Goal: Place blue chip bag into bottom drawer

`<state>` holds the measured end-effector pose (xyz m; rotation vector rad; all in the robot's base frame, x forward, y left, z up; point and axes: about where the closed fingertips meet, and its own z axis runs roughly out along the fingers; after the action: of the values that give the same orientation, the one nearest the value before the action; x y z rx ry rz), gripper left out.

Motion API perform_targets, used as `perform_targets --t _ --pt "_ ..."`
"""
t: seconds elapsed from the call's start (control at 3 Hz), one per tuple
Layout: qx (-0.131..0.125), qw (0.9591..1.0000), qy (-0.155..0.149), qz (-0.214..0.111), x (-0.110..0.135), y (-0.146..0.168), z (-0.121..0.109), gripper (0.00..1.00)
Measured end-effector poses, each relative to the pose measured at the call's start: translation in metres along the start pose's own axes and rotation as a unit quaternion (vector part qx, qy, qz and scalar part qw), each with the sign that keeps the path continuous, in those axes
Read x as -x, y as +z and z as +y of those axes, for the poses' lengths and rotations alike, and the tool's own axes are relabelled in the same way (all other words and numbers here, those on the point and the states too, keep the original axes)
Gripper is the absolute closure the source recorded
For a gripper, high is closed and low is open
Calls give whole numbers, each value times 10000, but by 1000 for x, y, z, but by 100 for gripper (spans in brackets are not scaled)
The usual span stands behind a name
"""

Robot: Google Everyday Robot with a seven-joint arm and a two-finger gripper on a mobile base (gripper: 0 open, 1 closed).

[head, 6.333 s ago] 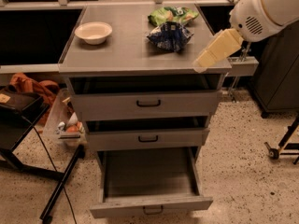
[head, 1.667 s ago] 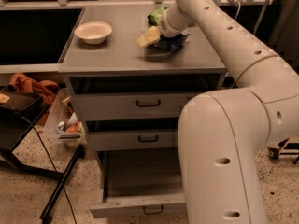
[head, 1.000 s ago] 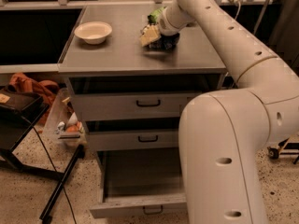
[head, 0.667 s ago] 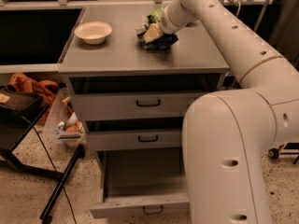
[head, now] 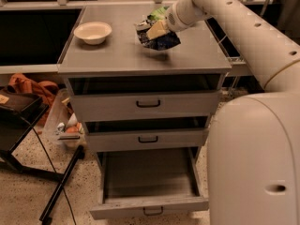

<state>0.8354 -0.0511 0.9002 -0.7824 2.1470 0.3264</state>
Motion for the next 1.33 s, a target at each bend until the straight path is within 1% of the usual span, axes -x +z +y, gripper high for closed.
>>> perform_targets --t 0.33,0.67,1.0,1.33 --pt "-19 9996 -26 -287 -4 -40 9 100" --pt "0 9983 -123 -564 -15 -88 30 100" --pt "87 9961 -413 -775 -33 -134 71 100" --pt "515 9924 -784 -793 -64 -147 131 100"
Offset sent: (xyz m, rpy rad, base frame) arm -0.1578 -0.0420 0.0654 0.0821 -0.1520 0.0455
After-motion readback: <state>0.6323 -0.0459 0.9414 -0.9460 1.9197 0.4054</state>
